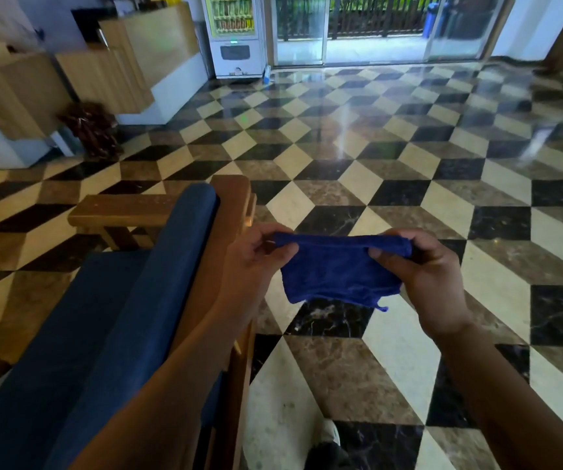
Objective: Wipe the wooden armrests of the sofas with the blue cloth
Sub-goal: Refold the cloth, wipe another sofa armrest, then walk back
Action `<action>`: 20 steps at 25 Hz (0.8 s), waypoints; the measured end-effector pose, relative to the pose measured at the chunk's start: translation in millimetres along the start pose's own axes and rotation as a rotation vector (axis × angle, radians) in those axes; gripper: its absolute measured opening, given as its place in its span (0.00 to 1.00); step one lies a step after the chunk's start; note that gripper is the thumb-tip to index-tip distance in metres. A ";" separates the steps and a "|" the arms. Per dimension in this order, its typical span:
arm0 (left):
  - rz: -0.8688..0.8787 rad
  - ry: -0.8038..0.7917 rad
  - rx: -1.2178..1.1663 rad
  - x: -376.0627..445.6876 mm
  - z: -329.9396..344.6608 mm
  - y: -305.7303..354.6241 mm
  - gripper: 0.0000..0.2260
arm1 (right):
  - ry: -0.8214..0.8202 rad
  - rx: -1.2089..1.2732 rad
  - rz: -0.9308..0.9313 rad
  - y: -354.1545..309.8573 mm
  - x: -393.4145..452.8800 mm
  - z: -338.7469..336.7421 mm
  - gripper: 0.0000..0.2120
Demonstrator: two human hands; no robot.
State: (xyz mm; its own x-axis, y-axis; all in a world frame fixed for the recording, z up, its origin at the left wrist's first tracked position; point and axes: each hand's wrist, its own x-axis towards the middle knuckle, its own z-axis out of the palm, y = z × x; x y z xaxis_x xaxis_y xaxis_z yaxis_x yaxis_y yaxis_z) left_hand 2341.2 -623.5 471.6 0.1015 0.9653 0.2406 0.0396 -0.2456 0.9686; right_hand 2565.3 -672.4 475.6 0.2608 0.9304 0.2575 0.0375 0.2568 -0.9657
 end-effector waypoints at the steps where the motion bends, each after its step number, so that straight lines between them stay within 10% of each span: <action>1: -0.005 0.007 -0.010 23.1 7.5 -0.7 0.12 | -0.008 0.005 0.005 4.7 25.6 -3.8 0.08; 20: 0.108 0.040 0.090 436.3 27.4 -99.5 0.15 | -0.072 -0.058 -0.022 108.8 446.9 48.7 0.09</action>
State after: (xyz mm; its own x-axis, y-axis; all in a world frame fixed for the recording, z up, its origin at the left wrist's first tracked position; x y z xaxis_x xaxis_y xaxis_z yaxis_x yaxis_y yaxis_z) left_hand 2408.8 -180.3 478.5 0.0704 0.9350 0.3475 0.1202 -0.3537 0.9276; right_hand 2639.0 -215.9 487.2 0.1891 0.9418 0.2779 0.0987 0.2633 -0.9596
